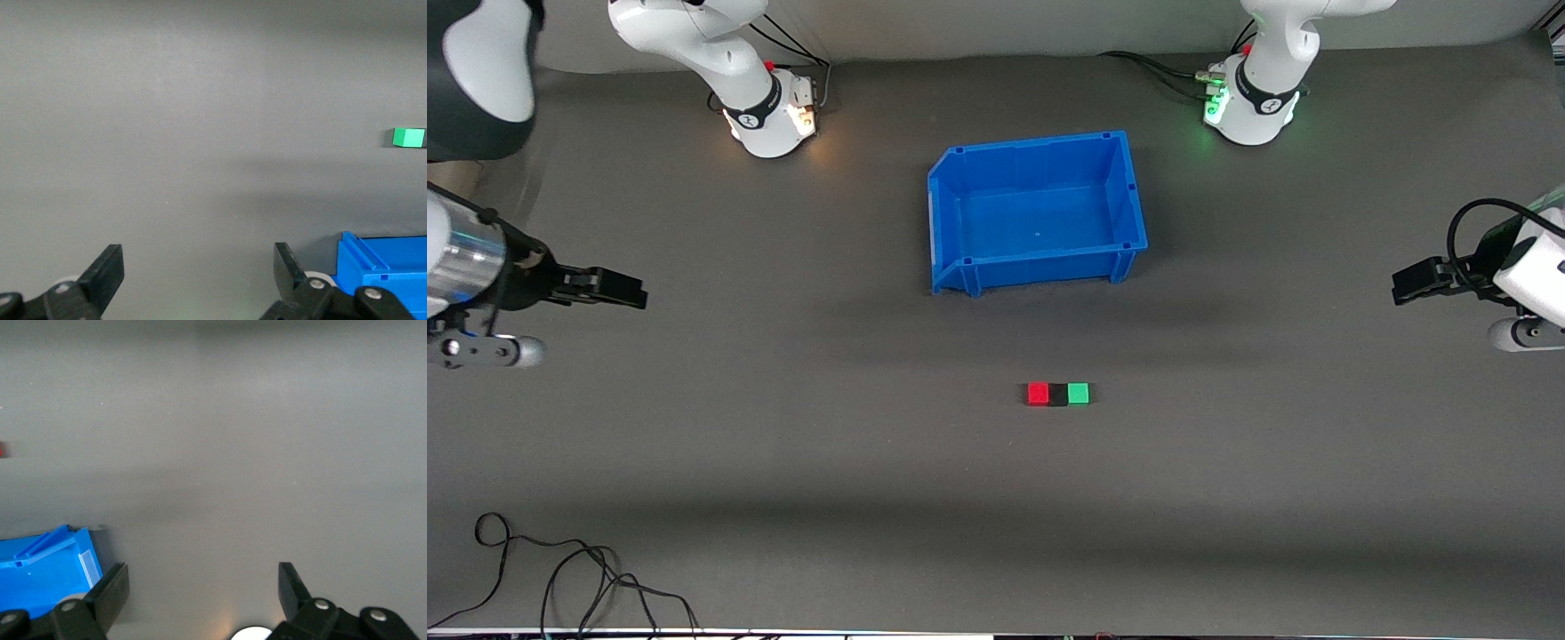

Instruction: Attach green and red cubes to black cube

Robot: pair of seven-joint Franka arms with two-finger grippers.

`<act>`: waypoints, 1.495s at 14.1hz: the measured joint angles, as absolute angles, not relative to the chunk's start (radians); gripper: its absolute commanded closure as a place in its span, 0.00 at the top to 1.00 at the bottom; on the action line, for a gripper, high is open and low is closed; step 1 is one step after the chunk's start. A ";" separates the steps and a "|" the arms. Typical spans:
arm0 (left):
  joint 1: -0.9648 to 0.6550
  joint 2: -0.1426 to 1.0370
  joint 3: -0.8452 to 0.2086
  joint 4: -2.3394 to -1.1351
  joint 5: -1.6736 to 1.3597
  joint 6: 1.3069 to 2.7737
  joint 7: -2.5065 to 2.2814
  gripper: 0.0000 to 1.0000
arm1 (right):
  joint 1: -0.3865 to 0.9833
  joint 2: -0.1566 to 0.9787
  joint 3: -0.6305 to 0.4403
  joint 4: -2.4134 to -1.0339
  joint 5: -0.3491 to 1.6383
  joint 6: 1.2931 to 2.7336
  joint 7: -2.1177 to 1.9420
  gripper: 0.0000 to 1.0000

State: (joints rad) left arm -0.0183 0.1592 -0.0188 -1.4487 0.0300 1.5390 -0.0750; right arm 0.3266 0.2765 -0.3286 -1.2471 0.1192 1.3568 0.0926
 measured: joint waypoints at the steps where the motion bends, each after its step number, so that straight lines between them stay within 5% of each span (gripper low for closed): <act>1: -0.018 0.144 -0.018 -1.471 0.030 1.566 -0.072 1.00 | 0.299 0.248 -0.304 -1.287 0.119 1.375 0.078 0.99; 6: -0.019 0.076 -0.019 -1.614 0.028 1.684 -0.054 1.00 | 0.130 0.184 -0.100 -1.366 0.053 1.431 0.047 0.99; 12: -0.019 0.075 -0.019 -1.618 0.008 1.692 -0.041 1.00 | 0.110 0.074 -0.074 -1.551 0.047 1.571 0.040 0.99; 21: -0.018 0.076 -0.018 -1.638 0.011 1.694 -0.039 1.00 | 0.049 0.053 0.001 -1.580 0.032 1.600 0.033 0.99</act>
